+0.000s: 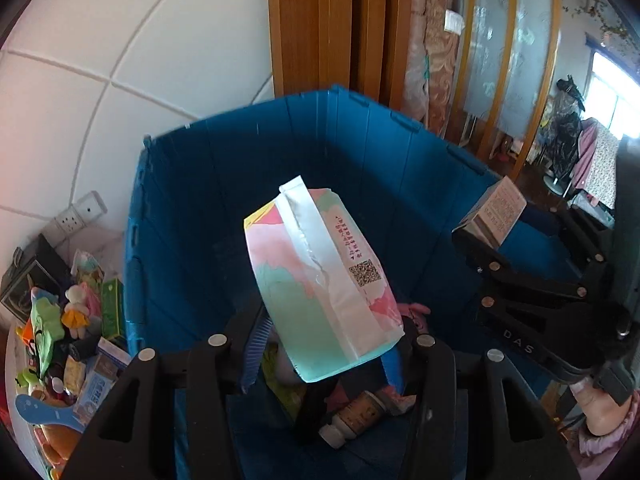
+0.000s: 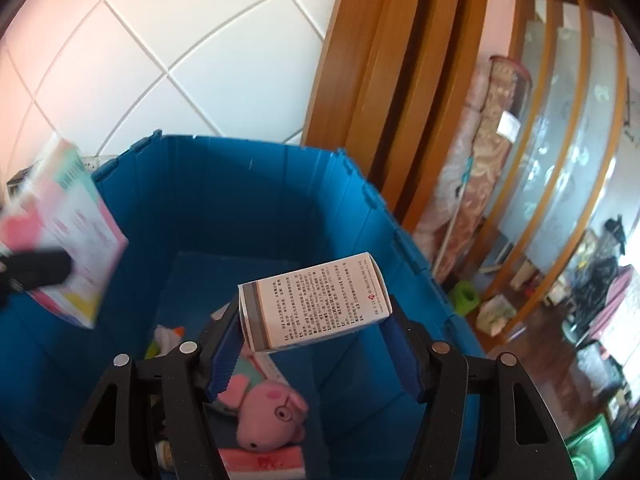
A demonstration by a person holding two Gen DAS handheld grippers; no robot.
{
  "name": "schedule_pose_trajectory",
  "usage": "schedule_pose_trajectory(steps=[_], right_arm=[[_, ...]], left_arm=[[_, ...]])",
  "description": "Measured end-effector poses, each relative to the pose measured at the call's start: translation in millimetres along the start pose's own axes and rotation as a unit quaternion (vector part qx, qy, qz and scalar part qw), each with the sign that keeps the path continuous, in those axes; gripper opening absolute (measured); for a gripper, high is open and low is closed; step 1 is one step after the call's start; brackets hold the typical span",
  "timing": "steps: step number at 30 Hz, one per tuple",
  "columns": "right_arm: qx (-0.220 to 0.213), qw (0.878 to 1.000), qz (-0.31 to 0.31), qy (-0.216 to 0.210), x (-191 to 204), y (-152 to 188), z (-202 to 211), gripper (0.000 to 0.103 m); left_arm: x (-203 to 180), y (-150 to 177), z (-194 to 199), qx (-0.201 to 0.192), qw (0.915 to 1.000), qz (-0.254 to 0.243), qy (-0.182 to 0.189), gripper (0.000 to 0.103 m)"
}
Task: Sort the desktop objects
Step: 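Carry the tissue pack and medicine box over the blue crate with both tools, then open both tools to drop the tissue pack and medicine box into the crate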
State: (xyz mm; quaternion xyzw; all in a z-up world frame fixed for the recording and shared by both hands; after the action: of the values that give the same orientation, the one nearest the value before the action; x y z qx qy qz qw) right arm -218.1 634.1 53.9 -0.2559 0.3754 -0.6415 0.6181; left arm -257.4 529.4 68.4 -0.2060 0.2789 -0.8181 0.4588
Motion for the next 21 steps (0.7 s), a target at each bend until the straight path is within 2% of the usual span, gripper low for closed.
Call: schedule_pose_trajectory(steps=[2, 4, 6, 9, 14, 17, 21], right_arm=[[0.029, 0.999, -0.007, -0.013, -7.7, -2.1, -12.8, 0.066], [0.078, 0.996, -0.031, -0.03, -17.4, -2.3, -29.0, 0.066], [0.135, 0.988, -0.055, -0.058, -24.0, 1.1, -45.9, 0.065], [0.181, 0.98, -0.051, -0.066, -18.3, 5.8, -56.1, 0.065], [0.215, 0.975, -0.025, -0.053, -12.5, 12.9, -65.3, 0.065], [0.214, 0.975, -0.025, -0.053, -11.1, 17.3, -63.4, 0.065], [0.215, 0.975, -0.024, -0.055, -12.3, 13.6, -66.9, 0.065]], left_arm=[[-7.4, 0.2, -20.2, 0.036, 0.9993, -0.005, -0.001, 0.048], [-12.1, 2.1, -37.6, 0.071, 0.9975, -0.006, -0.002, 0.048], [-16.8, 5.0, -51.6, 0.1, 0.995, -0.008, -0.005, 0.048], [-20.2, 10.2, -64.6, 0.128, 0.9917, -0.011, -0.013, 0.048], [-12.2, 20.1, -67.2, 0.151, 0.9885, 0.014, -0.003, 0.049], [-14.7, 27.0, -67.7, 0.163, 0.9866, 0.01, 0.002, 0.05], [-16.5, 27.2, -64.5, 0.154, 0.988, 0.002, -0.007, 0.05]])
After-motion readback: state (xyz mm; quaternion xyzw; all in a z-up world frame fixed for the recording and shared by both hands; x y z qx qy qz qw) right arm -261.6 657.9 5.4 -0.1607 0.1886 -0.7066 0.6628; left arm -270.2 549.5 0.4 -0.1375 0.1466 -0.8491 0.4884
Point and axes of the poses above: each gripper's, at about its wrist camera, not at the fingertips, and z roughly against the way its jaws point, x to its left, y to its underside, the point moved 3 cm from there along -z, roughly the way its jaws point, and after that the axes turned 7 degrees about -y, right-handed, at the moved point
